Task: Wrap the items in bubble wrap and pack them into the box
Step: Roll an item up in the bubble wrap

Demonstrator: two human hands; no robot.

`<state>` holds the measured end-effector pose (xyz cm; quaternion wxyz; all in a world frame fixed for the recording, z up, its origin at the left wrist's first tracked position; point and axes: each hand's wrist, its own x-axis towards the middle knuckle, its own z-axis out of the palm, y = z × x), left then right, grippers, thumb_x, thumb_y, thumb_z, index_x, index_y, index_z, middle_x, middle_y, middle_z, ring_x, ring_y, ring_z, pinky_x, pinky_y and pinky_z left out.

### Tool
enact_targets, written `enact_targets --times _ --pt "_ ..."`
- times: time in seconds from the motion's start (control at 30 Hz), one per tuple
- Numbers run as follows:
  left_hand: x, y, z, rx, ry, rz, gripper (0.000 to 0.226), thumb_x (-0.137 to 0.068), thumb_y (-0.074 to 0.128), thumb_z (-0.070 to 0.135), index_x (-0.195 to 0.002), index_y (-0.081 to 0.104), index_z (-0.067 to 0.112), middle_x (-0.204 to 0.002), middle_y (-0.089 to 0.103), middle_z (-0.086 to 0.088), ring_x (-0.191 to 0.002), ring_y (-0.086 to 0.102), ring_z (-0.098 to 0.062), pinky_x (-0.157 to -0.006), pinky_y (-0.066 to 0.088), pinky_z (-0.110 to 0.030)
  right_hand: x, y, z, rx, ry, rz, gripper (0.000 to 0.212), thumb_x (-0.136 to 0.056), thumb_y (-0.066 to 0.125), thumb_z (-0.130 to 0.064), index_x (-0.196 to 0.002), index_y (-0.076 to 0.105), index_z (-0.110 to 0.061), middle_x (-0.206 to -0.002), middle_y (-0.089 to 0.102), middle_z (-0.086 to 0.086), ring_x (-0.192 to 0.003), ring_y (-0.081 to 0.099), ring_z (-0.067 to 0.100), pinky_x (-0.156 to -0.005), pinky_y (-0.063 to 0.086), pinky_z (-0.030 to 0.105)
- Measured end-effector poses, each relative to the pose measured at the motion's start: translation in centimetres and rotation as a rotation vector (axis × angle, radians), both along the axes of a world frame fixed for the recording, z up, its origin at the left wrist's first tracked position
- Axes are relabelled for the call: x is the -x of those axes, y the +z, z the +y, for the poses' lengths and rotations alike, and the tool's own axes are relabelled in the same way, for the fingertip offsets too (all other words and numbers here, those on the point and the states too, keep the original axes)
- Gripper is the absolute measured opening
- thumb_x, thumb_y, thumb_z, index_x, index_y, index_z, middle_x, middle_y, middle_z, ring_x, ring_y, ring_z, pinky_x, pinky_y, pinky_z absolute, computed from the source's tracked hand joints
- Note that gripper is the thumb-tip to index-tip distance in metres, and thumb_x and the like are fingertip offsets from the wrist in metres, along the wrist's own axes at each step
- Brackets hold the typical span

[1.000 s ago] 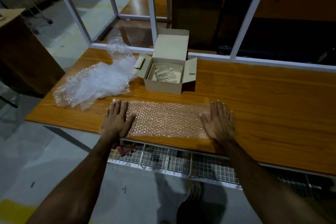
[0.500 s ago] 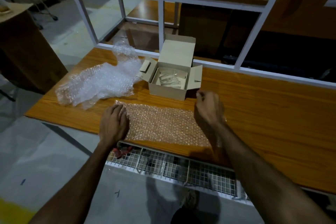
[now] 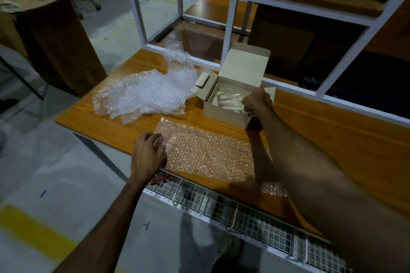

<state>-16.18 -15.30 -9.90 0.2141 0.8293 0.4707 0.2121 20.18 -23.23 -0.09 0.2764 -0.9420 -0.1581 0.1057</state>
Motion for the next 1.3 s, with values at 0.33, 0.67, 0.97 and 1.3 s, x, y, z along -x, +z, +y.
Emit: enact_targets --times 0.33,0.67,0.97,1.3 --pt "-0.1 -0.9 2.0 0.017 -0.023 0.014 0.038 -0.095 0.074 0.028 -0.131 0.070 0.017 -0.131 0.065 -0.011 -0.123 0.053 -0.030 -0.101 0.044 -0.050 -0.2 0.2 -0.2 -0.070 -0.008 0.403 0.024 -0.100 0.066 -0.007 -0.078 0.069 0.002 -0.066 0.066 0.011 -0.034 0.057 0.010 -0.032 0.039 0.017" --pt "-1.1 0.2 2.6 0.230 0.071 -0.058 0.056 -0.081 0.088 0.014 -0.133 0.069 0.023 -0.137 0.062 -0.009 -0.129 0.054 -0.033 -0.107 0.049 -0.059 1.4 0.8 -0.4 -0.312 -0.048 0.516 0.011 -0.097 0.061 0.005 -0.092 0.071 0.003 -0.068 0.063 0.010 -0.047 0.055 0.013 -0.035 0.042 0.017" --pt "-0.6 0.6 3.3 0.299 0.080 -0.129 0.070 -0.073 0.095 0.019 -0.136 0.066 0.022 -0.140 0.064 -0.003 -0.127 0.061 -0.025 -0.099 0.057 -0.055 3.1 5.2 -3.3 -0.771 0.153 0.547 0.015 -0.104 0.060 -0.009 -0.103 0.071 -0.018 -0.091 0.067 0.002 -0.064 0.056 0.006 -0.062 0.055 0.026" --pt "-0.1 2.3 2.3 0.500 0.160 -0.337 0.066 -0.087 0.080 -0.001 -0.147 0.055 0.010 -0.137 0.064 -0.003 -0.085 0.073 -0.016 -0.067 0.066 -0.039 9.9 2.2 -2.4 -0.541 0.538 0.719 0.017 -0.103 0.056 -0.006 -0.112 0.070 -0.011 -0.090 0.062 0.001 -0.070 0.053 0.010 -0.062 0.049 0.027"
